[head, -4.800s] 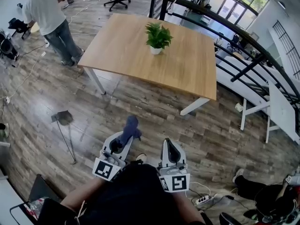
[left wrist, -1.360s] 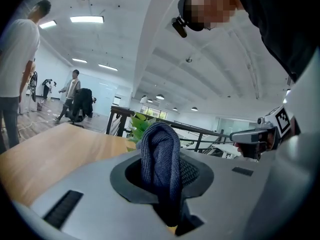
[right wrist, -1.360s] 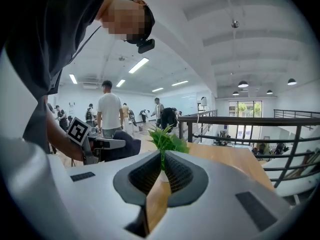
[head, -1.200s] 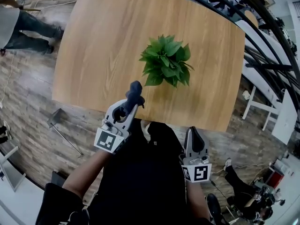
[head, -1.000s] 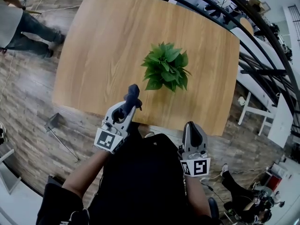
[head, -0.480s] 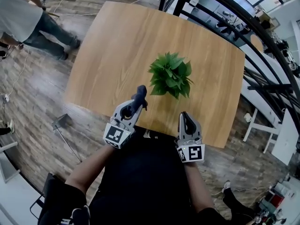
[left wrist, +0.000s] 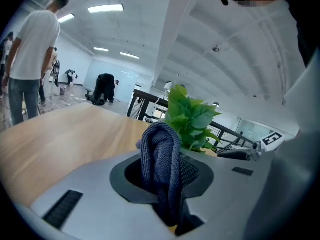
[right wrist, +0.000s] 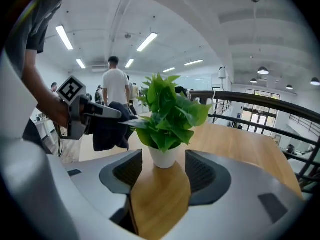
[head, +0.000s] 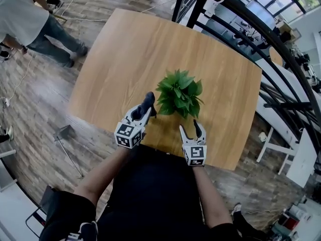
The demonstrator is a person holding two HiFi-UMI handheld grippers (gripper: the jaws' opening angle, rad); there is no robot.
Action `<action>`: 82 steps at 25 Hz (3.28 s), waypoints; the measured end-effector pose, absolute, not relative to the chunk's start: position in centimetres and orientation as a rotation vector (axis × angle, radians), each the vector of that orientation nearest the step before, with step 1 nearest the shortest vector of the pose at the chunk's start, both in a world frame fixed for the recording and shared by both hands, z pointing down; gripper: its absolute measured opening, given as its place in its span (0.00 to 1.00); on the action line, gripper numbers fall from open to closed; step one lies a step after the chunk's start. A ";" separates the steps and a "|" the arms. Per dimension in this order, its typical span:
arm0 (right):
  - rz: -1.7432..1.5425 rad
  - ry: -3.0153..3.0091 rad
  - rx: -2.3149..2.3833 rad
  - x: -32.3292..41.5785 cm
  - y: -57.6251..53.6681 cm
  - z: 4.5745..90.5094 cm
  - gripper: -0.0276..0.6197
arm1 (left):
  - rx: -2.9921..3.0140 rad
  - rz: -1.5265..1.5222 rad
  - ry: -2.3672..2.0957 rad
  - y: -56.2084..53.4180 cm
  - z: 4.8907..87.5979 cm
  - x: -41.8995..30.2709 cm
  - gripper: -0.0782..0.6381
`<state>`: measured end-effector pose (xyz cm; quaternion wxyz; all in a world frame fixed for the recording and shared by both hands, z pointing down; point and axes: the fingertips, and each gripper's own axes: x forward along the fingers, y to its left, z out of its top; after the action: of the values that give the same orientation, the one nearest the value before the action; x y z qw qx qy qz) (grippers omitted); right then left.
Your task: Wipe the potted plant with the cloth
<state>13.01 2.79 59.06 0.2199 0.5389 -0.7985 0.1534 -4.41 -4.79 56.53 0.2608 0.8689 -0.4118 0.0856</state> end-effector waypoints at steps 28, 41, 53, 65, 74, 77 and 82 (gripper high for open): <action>0.353 -2.264 1.114 10.4 -3.3 62.9 0.45 | 2.400 0.423 -0.645 -5.0 64.7 2.7 0.23; 0.214 -2.285 0.932 10.4 -5.4 63.2 0.46 | 2.515 0.519 -0.819 -10.2 63.8 1.8 0.23; 0.341 -2.270 1.087 12.4 -1.5 63.0 0.46 | 2.476 0.396 -0.746 -8.8 63.5 2.3 0.23; 0.141 -2.329 0.892 8.9 -4.1 61.5 0.46 | 2.544 0.466 -0.709 -8.9 63.1 2.6 0.23; 0.265 -2.297 1.056 9.4 -3.8 62.4 0.46 | 2.529 0.471 -0.662 -7.2 63.6 3.3 0.23; 0.240 -2.289 1.009 9.0 -4.3 62.6 0.46 | 2.534 0.481 -0.659 -7.3 63.6 3.4 0.23; 0.293 -2.293 1.016 9.0 -3.3 62.8 0.46 | 2.534 0.494 -0.624 -6.4 63.4 3.6 0.23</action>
<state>9.02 -3.25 62.82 0.3034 0.3832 -0.8654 0.1107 3.56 -6.35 63.42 0.2405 0.9260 -0.2281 0.1805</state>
